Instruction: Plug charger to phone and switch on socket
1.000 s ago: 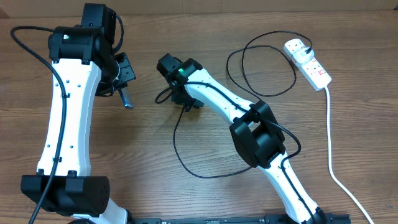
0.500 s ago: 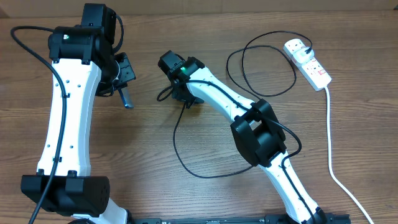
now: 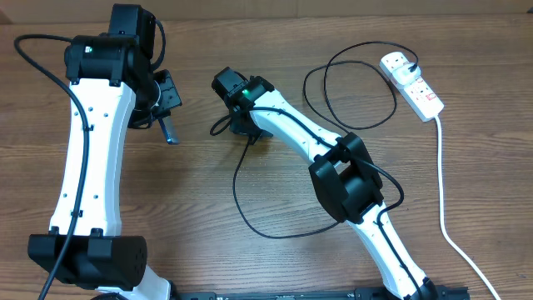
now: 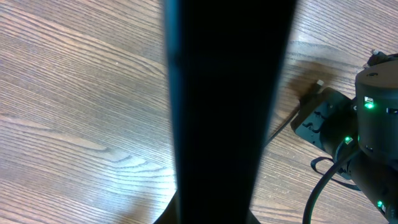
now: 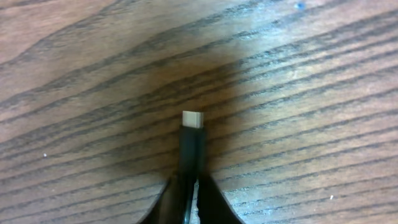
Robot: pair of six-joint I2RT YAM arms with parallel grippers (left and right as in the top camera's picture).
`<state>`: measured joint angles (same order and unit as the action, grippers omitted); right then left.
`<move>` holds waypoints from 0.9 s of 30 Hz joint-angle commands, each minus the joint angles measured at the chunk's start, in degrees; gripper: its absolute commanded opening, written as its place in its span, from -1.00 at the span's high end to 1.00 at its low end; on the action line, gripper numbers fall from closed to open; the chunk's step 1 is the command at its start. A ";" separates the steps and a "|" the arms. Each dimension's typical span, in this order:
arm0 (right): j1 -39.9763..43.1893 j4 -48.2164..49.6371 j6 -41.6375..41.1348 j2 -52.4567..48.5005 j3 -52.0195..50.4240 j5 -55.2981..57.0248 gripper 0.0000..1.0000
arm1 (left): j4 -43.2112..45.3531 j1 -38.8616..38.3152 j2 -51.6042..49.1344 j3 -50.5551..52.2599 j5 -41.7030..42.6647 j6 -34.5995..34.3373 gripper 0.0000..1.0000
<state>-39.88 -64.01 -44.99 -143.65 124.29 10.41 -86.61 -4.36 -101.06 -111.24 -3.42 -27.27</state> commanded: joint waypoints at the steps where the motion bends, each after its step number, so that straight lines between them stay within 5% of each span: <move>1: 0.37 -0.15 0.11 -2.21 -0.22 -0.11 0.93 | 0.28 0.26 0.09 -0.52 0.37 0.46 0.92; 15: 0.37 -3.56 1.11 9.86 1.81 0.02 0.93 | 6.43 1.99 0.09 -0.52 9.18 5.49 0.92; 23: -0.72 -9.25 10.14 24.06 1.81 -7.10 0.93 | 14.88 9.09 0.09 -0.52 31.52 11.02 0.92; 27: -2.56 -13.29 11.30 30.03 1.79 -9.94 0.93 | 19.52 14.08 0.09 -0.52 50.14 13.25 0.92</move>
<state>-40.56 -75.66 -36.71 -117.23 125.05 4.21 -69.71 6.68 -101.06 -111.15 27.29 -17.82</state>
